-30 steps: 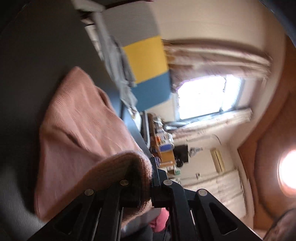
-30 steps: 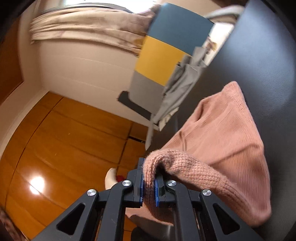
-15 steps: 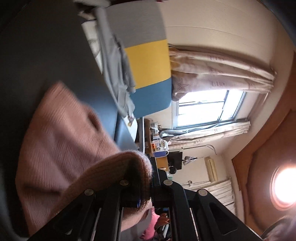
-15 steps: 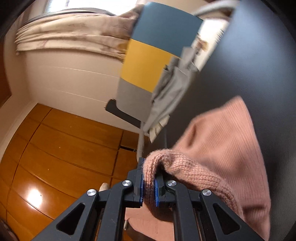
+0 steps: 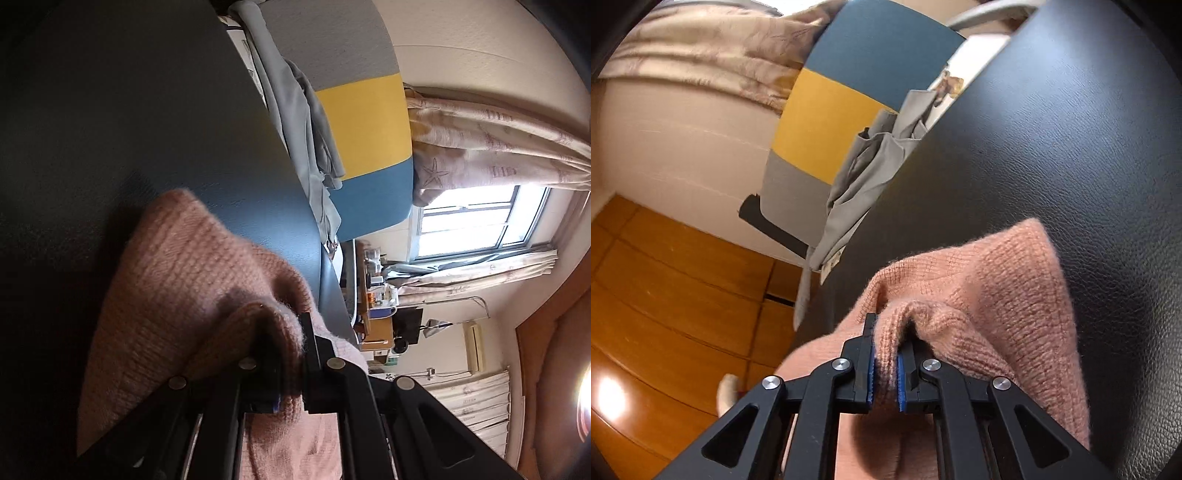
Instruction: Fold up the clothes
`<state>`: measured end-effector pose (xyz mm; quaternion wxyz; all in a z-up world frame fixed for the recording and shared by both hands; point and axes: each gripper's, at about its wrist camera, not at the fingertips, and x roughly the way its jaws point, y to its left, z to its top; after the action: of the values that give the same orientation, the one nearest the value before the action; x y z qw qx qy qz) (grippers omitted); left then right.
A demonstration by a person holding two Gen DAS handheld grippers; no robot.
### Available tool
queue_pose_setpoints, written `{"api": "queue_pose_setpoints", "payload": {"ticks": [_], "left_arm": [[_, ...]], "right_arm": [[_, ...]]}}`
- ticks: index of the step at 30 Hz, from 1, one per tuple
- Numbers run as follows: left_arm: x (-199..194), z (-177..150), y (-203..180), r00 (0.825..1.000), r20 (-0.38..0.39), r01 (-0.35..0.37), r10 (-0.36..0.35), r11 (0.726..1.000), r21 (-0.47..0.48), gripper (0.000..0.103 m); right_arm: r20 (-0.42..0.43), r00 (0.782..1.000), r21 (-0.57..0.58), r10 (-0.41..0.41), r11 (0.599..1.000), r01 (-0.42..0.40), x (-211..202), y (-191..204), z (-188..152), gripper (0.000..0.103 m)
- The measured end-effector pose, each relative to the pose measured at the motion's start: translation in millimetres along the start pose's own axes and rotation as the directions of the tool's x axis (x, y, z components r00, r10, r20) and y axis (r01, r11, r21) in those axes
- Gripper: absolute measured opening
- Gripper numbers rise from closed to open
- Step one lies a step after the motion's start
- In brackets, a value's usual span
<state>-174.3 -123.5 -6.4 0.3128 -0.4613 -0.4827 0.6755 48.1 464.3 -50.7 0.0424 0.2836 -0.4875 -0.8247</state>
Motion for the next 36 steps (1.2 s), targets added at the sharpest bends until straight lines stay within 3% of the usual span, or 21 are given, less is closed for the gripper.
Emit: {"api": "queue_pose_setpoints", "payload": {"ticks": [2,4,6,8,10,12,13,14,15,16,18,23,27,29,31,34,35,36], "left_arm": [[-5,-4,-1,1.000,0.003,0.031,-0.031,0.999,-0.024,0.013],[-12,-10,-6,0.997,-0.002,0.074,-0.075,0.997,-0.031,0.024],[-23,-21,-17,0.993,-0.024,0.118,-0.118,0.993,0.003,0.029],[-27,-31,-25,0.991,-0.060,0.123,-0.120,0.992,0.038,0.034],[-23,-41,-30,0.991,-0.099,0.098,-0.091,0.993,0.067,0.037],[-11,-50,-31,0.992,-0.122,0.020,-0.008,0.995,0.095,0.037],[-5,-54,-30,0.991,-0.129,-0.022,0.035,0.994,0.106,0.036],[0,-57,-29,0.989,-0.130,-0.053,0.068,0.992,0.113,0.034],[3,-58,-29,0.988,-0.125,-0.077,0.092,0.990,0.117,0.023],[5,-58,-30,0.987,-0.116,-0.094,0.108,0.988,0.120,0.013],[0,-53,-33,0.986,-0.086,-0.131,0.143,0.983,0.132,0.001],[-32,-30,-46,0.982,0.017,-0.187,0.187,0.964,0.189,0.001],[-29,-22,-35,0.963,0.021,-0.267,0.268,0.940,0.212,0.001],[-26,-26,-25,0.964,0.010,-0.262,0.265,0.944,0.200,0.001],[-32,-33,-23,0.969,0.032,-0.247,0.246,0.949,0.198,0.005],[-53,-44,-41,0.939,0.164,-0.338,0.303,0.901,0.272,0.009],[-60,-50,-51,0.925,0.217,-0.368,0.312,0.878,0.306,0.011],[-63,-56,-62,0.910,0.262,-0.399,0.320,0.848,0.349,0.011]], "right_arm": [[-0.013,1.000,-0.011,0.008,1.000,-0.008,-1,5,-1,0.015],[-0.025,0.999,-0.004,0.024,1.000,-0.024,-3,8,-2,0.028],[-0.042,0.999,-0.022,0.016,1.000,-0.017,-4,13,-7,0.047],[-0.058,0.998,-0.039,0.008,0.999,-0.010,-5,18,-13,0.051],[-0.074,0.997,-0.057,-0.001,0.998,-0.003,-6,23,-19,0.051],[-0.090,0.996,-0.074,-0.010,0.997,0.003,-7,28,-24,0.050],[-0.098,0.995,-0.083,-0.014,0.997,0.006,-8,30,-27,0.046],[-0.104,0.994,-0.097,-0.026,0.995,0.016,-7,33,-30,0.036],[-0.108,0.993,-0.118,-0.050,0.992,0.037,-4,36,-31,0.021],[-0.118,0.991,-0.132,-0.062,0.990,0.046,-1,39,-32,0.014],[-0.117,0.989,-0.163,-0.089,0.984,0.070,-3,47,-30,0.008],[-0.033,0.992,-0.246,-0.121,0.963,0.109,-28,61,-8,0.006],[-0.091,0.982,-0.234,-0.167,0.962,0.142,-13,39,-13,0.006],[-0.125,0.972,-0.236,-0.198,0.958,0.165,-2,27,-20,0.005],[-0.074,0.979,-0.248,-0.190,0.954,0.166,-3,25,-24,0.006],[-0.002,0.964,-0.246,-0.265,0.935,0.257,-15,30,-21,0.012],[0.042,0.949,-0.267,-0.313,0.911,0.313,-22,36,-21,0.020],[0.097,0.928,-0.316,-0.360,0.873,0.372,-28,47,-22,0.021]]}}
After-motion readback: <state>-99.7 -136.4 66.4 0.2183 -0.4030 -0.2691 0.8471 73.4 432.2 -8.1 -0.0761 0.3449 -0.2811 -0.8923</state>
